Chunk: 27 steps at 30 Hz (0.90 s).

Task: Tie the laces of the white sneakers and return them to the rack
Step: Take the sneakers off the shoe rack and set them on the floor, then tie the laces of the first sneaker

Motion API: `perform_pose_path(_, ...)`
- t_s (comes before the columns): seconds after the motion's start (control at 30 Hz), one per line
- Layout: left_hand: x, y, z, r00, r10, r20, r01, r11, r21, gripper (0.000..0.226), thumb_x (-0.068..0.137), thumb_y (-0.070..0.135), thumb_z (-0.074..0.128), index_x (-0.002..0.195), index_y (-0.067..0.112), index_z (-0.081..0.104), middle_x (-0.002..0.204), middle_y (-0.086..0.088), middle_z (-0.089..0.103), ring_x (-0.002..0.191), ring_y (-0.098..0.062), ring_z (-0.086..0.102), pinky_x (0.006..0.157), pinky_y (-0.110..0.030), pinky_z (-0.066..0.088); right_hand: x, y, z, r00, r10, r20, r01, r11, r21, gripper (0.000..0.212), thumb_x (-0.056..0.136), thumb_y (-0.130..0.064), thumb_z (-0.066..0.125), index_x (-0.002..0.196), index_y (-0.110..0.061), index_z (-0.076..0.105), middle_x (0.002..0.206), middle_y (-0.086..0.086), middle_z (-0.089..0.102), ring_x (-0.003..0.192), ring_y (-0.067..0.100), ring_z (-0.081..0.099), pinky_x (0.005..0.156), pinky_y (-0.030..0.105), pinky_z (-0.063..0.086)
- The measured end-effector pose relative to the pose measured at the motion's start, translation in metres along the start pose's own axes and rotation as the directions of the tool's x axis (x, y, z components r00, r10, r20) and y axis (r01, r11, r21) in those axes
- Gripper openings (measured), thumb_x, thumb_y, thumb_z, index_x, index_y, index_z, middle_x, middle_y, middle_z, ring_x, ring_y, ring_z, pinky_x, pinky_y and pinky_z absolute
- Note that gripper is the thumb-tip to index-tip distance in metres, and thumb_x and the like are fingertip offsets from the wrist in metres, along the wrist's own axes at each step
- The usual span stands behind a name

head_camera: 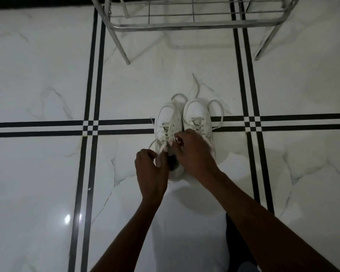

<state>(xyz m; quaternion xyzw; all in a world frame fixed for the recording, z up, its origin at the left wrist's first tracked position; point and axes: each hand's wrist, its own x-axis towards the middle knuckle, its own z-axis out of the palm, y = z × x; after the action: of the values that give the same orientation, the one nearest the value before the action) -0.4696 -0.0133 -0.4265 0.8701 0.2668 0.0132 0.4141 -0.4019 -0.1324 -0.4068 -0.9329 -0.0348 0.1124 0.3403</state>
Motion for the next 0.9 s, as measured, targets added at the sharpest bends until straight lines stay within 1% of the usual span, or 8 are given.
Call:
perform_pose_path(0.1, 0.012, -0.002, 0.01, 1.0, -0.003, 0.031, 0.007, 0.992, -0.126, 0.045, 0.098, 0.057, 0.049, 0.122, 0.02, 0.059, 0.116, 0.003, 0.059, 0.109, -0.019, 0.06, 0.089, -0.038, 0.056, 0.015, -0.007, 0.015, 0.999, 0.01, -0.053, -0.011, 0.999, -0.03, 0.031, 0.098, -0.035, 0.051, 0.11, -0.01, 0.066, 0.106, 0.007, 0.064, 0.095, 0.02, 0.063, 0.082, 0.034, 0.052)
perform_pose_path(0.2, 0.028, -0.001, 0.014, 0.999, -0.007, 0.046, 0.019, 0.964, -0.264, 0.019, 0.102, 0.049, 0.053, 0.112, 0.035, 0.062, 0.113, 0.011, 0.061, 0.106, -0.009, 0.062, 0.091, -0.03, 0.054, 0.026, -0.01, 0.023, 0.997, -0.015, -0.078, 0.005, 0.992, -0.124, 0.029, 0.096, -0.038, 0.053, 0.104, -0.014, 0.068, 0.101, 0.005, 0.065, 0.089, 0.021, 0.064, 0.074, 0.036, 0.054)
perform_pose_path(0.27, 0.039, 0.004, 0.012, 0.998, -0.028, 0.063, 0.05, 0.925, -0.376, 0.013, 0.101, 0.039, 0.06, 0.111, 0.033, 0.067, 0.113, 0.009, 0.068, 0.103, -0.006, 0.065, 0.085, -0.024, 0.053, 0.032, -0.009, 0.024, 0.998, 0.014, -0.054, -0.019, 0.994, -0.11, 0.021, 0.093, -0.033, 0.058, 0.1, -0.017, 0.07, 0.098, 0.003, 0.067, 0.088, 0.02, 0.066, 0.072, 0.034, 0.055)
perform_pose_path(0.37, 0.051, 0.006, 0.005, 0.998, -0.04, 0.057, 0.062, 0.876, -0.477, 0.022, 0.1, 0.033, 0.063, 0.104, 0.015, 0.075, 0.101, -0.001, 0.077, 0.097, -0.016, 0.071, 0.083, -0.032, 0.057, 0.036, -0.007, 0.025, 0.995, 0.09, -0.049, -0.088, 0.995, 0.045, 0.012, 0.09, -0.021, 0.061, 0.092, -0.016, 0.072, 0.093, 0.002, 0.073, 0.086, 0.021, 0.068, 0.076, 0.041, 0.058)
perform_pose_path(0.53, 0.051, 0.016, -0.012, 0.991, 0.118, 0.054, -0.07, 0.834, -0.547, 0.024, 0.105, 0.03, 0.056, 0.106, 0.016, 0.075, 0.089, -0.004, 0.077, 0.09, -0.019, 0.074, 0.086, -0.039, 0.061, 0.032, -0.006, 0.014, 0.988, 0.156, -0.015, -0.138, 0.91, 0.39, 0.013, 0.092, -0.017, 0.064, 0.102, -0.011, 0.069, 0.101, 0.006, 0.075, 0.094, 0.02, 0.069, 0.088, 0.039, 0.056)
perform_pose_path(0.63, 0.051, 0.022, -0.027, 0.977, 0.203, 0.067, -0.141, 0.846, -0.515, 0.027, 0.106, 0.03, 0.053, 0.109, 0.015, 0.075, 0.086, -0.001, 0.077, 0.088, -0.018, 0.074, 0.086, -0.047, 0.061, 0.021, -0.011, 0.004, 0.988, 0.157, 0.004, -0.133, 0.824, 0.551, 0.01, 0.094, -0.019, 0.065, 0.1, -0.013, 0.07, 0.096, 0.007, 0.077, 0.09, 0.022, 0.073, 0.08, 0.041, 0.061)
perform_pose_path(0.8, 0.051, 0.031, -0.04, 0.959, 0.267, 0.098, -0.172, 0.818, -0.549, 0.022, 0.107, 0.022, 0.052, 0.117, 0.011, 0.068, 0.08, -0.009, 0.076, 0.08, -0.027, 0.075, 0.085, -0.055, 0.06, 0.017, -0.009, -0.005, 0.987, 0.161, 0.012, -0.135, 0.783, 0.607, 0.015, 0.091, -0.017, 0.07, 0.103, -0.009, 0.074, 0.091, 0.007, 0.078, 0.084, 0.021, 0.075, 0.069, 0.038, 0.06)
perform_pose_path(0.9, 0.051, 0.031, -0.049, 0.937, 0.336, 0.094, -0.214, 0.766, -0.606, 0.029, 0.108, 0.017, 0.05, 0.136, 0.014, 0.057, 0.077, -0.019, 0.071, 0.073, -0.028, 0.07, 0.077, -0.045, 0.063, 0.018, -0.005, -0.007, 0.984, 0.178, 0.009, -0.142, 0.752, 0.644, 0.017, 0.091, -0.019, 0.07, 0.103, -0.007, 0.073, 0.09, 0.009, 0.078, 0.08, 0.016, 0.075, 0.06, 0.029, 0.056)
